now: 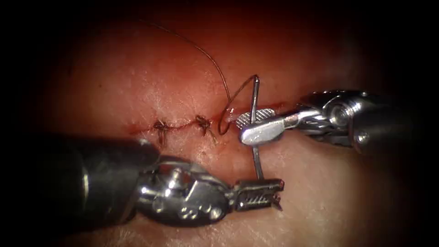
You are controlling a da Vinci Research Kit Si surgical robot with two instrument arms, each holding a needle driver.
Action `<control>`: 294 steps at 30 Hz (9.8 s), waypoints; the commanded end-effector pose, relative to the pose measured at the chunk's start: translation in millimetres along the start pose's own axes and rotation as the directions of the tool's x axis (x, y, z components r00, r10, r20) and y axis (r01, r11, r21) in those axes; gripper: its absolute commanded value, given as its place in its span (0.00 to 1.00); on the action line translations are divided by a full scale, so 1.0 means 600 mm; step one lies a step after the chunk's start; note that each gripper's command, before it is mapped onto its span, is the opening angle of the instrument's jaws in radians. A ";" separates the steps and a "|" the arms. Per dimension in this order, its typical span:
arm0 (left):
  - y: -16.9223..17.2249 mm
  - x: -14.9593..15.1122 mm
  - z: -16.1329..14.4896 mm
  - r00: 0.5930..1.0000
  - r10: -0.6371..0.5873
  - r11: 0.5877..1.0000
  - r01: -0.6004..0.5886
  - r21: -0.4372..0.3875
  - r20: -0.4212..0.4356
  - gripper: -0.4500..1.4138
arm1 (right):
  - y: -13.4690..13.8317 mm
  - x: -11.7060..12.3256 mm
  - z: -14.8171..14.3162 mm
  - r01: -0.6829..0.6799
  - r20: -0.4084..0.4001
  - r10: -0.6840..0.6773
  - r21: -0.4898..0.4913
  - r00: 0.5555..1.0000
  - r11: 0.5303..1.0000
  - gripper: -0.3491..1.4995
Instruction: Wound Closure
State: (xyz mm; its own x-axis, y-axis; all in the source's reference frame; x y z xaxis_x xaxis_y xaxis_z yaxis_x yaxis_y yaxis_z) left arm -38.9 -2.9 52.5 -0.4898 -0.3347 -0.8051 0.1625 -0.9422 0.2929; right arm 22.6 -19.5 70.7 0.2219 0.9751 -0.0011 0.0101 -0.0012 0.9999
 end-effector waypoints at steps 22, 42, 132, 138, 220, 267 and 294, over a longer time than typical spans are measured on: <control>-0.0032 -0.0011 -0.0012 0.968 -0.252 0.968 0.252 -0.005 -0.021 0.35 | 0.0053 0.0057 -0.0045 0.403 -0.054 -0.410 -0.113 0.910 0.908 0.00; 0.0017 -0.0051 0.0020 0.840 -0.539 0.817 0.501 -0.287 -0.068 0.34 | 0.0076 0.0094 -0.0070 0.784 0.014 -0.796 -0.184 0.606 0.593 0.00; -0.0048 -0.0200 0.0097 0.021 -0.987 0.057 0.973 -0.223 -0.162 0.00 | -0.0163 0.0019 -0.0027 0.876 0.351 -0.839 -0.404 0.415 0.265 0.75; -0.0046 -0.0191 0.0096 0.018 -0.987 0.054 0.974 -0.221 -0.163 0.00 | -0.0161 0.0033 -0.0009 0.890 0.456 -0.835 -0.447 0.308 0.084 0.71; -0.0011 -0.0197 0.0044 0.262 -0.964 0.241 0.934 -0.262 0.045 0.34 | -0.0022 0.0082 -0.0038 0.972 0.309 -0.950 -0.204 -0.052 -0.119 0.00; -0.0045 -0.0374 0.0091 0.308 -0.948 0.297 0.947 -0.124 0.081 0.22 | -0.0019 0.0092 0.0000 0.929 0.274 -0.929 -0.205 -0.248 -0.308 0.00; -0.0040 -0.0368 0.0083 0.304 -0.949 0.294 0.949 -0.119 0.083 0.16 | 0.0047 0.0081 0.0027 0.901 0.285 -0.898 -0.180 -0.335 -0.394 0.00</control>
State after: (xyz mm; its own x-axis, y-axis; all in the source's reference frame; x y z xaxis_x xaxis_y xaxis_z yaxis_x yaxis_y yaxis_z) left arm -32.1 7.0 71.4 -0.3746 0.7936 -0.4794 -0.3158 -0.5954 -0.7388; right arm 24.6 -15.0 73.2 0.1937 -0.3938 -0.8985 0.0228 0.9174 -0.3972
